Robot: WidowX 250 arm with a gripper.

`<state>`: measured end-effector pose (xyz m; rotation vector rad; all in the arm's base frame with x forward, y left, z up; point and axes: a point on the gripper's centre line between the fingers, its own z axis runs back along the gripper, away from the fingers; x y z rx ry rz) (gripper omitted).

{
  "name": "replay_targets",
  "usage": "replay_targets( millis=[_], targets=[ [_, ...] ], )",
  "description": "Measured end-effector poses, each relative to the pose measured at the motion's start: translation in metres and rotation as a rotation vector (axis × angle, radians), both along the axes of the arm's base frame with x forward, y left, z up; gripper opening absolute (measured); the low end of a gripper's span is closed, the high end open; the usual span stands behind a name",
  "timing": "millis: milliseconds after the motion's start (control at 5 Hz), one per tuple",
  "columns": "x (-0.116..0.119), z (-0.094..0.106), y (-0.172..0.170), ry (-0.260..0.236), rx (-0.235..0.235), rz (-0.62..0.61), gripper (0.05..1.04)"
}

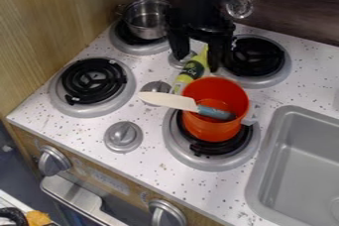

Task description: Move the orange pot between the middle of the left side burner

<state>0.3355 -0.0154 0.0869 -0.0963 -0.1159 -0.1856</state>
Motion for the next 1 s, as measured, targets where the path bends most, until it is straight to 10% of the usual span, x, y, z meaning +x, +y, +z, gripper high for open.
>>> replay_targets(
  millis=[400,1000],
  targets=[
    [-0.008,-0.003,-0.003,-0.030,0.015,-0.284,1.001],
    [-0.004,-0.029,-0.012,-0.078,0.104,-0.314,1.001]
  ],
)
